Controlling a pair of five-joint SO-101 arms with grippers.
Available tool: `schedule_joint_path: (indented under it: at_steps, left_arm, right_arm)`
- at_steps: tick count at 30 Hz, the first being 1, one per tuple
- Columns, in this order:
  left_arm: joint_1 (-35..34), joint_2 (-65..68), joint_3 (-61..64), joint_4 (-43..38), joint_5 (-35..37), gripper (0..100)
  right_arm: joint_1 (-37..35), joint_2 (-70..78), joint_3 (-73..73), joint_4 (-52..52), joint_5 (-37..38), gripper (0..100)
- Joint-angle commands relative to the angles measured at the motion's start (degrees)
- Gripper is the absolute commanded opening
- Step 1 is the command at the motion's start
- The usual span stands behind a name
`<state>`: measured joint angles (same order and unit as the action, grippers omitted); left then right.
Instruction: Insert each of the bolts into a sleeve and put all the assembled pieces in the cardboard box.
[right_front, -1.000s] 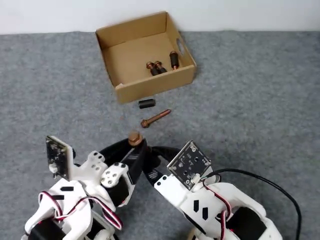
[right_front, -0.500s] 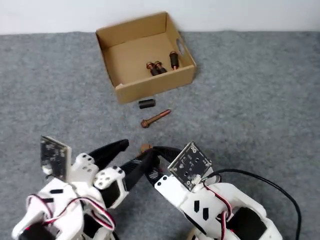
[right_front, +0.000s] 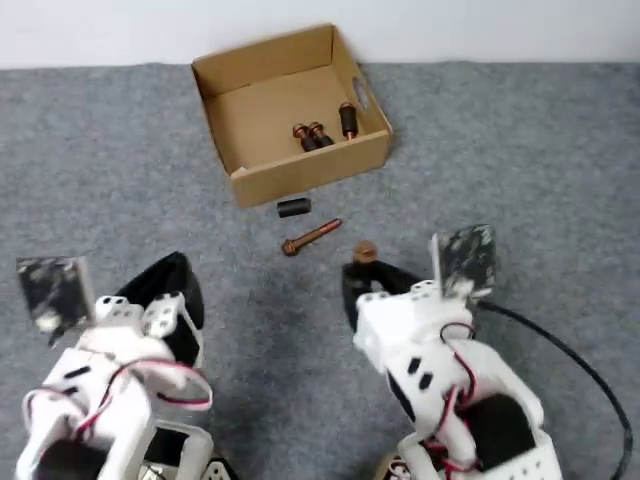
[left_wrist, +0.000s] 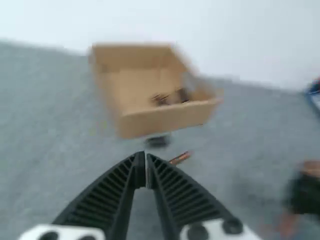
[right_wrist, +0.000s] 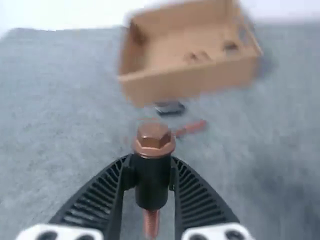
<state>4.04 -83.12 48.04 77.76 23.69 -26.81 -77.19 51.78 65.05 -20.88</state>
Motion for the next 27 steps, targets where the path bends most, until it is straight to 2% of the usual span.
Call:
schedule_joint_path:
  at_steps: [1,5,8,19,27]
  left_arm:
    - [-5.1,0.8,10.8,-2.5,-4.0,0]
    - [-8.4,0.8,21.8,-8.5,-7.8,0]
    - [-8.3,0.8,28.4,-13.9,-11.9,0]
    - [-8.1,0.8,47.1,-33.7,-12.1,0]
    - [-8.3,0.8,47.9,-34.7,-12.0,0]
  right_arm:
    - [1.8,7.8,-9.6,2.1,-6.8,0.8]
    - [2.0,19.3,-19.4,2.4,-6.4,0.8]
    - [2.0,28.4,-26.2,2.5,-4.3,0.8]
    - [2.1,59.9,-52.7,-8.3,6.6,0.8]
    - [2.1,80.5,-68.7,-19.8,15.1,0.8]
